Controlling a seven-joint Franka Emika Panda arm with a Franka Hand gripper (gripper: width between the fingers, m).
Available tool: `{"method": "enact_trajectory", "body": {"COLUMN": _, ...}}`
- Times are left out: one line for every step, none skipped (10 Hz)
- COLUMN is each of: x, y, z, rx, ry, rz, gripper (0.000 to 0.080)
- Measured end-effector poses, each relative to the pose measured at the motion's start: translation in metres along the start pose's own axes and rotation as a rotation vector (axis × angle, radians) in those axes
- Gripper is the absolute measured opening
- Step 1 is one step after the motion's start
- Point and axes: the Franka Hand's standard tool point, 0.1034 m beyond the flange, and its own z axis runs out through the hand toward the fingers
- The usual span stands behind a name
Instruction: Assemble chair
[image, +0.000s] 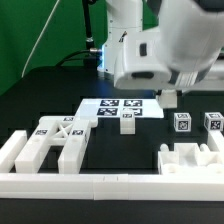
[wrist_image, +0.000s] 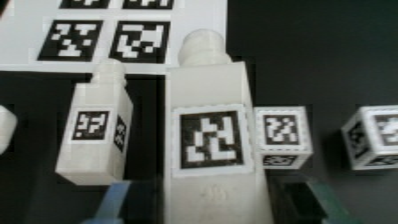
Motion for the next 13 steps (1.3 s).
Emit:
{"method": "enact_trajectory", "body": {"x": -0.002, "y": -0.003, "z": -0.008, "rx": -0.007, "ry": 0.03, "rz": -0.007, "gripper": 0.0281}}
{"method": "enact_trajectory", "body": {"x": 0.001, "y": -0.005, "z": -0.003, "rx": -0.012, "ry": 0.048, "rz": -0.009, "gripper": 0.0281}}
{"method": "enact_trajectory", "body": {"x": 0.008, "y": -0.006, "z": -0.005, "rx": -0.009, "ry": 0.095, "rz": -0.01, "gripper": 0.0281}}
{"method": "enact_trajectory", "body": {"x": 0.016, "y": -0.008, "z": -0.014, "rx": 0.003, "ry": 0.242, "rz": -0.012, "gripper": 0.0282}}
{"method": "enact_trajectory", "body": {"x": 0.005, "y": -0.007, "z": -0.011, "rx": 0.006, "ry": 0.273, "rz": -0.013, "gripper": 0.0282}}
{"method": "enact_trajectory", "body": {"x": 0.006, "y": -0.011, "z": -0.027, "rx": 0.008, "ry": 0.308, "rz": -0.019, "gripper": 0.0282}}
{"method": "enact_trajectory", "body": {"x": 0.005, "y": -0.017, "z": -0.069, "rx": 0.013, "ry": 0.39, "rz": -0.039, "gripper": 0.0282}}
{"method": "enact_trajectory", "body": {"x": 0.01, "y": -0.021, "z": -0.101, "rx": 0.012, "ry": 0.536, "rz": -0.078, "gripper": 0.0282}}
{"method": "enact_trajectory", "body": {"x": 0.004, "y": -0.022, "z": -0.101, "rx": 0.023, "ry": 0.58, "rz": -0.047, "gripper": 0.0282}}
{"method": "enact_trajectory", "body": {"x": 0.008, "y": -0.022, "z": -0.102, "rx": 0.029, "ry": 0.66, "rz": -0.05, "gripper": 0.0282}}
{"method": "enact_trajectory", "body": {"x": 0.009, "y": -0.022, "z": -0.103, "rx": 0.033, "ry": 0.704, "rz": -0.05, "gripper": 0.0282}}
{"method": "enact_trajectory", "body": {"x": 0.013, "y": -0.023, "z": -0.109, "rx": 0.041, "ry": 0.791, "rz": -0.052, "gripper": 0.0282}}
{"method": "enact_trajectory", "body": {"x": 0.017, "y": -0.024, "z": -0.111, "rx": 0.044, "ry": 0.873, "rz": -0.062, "gripper": 0.0282}}
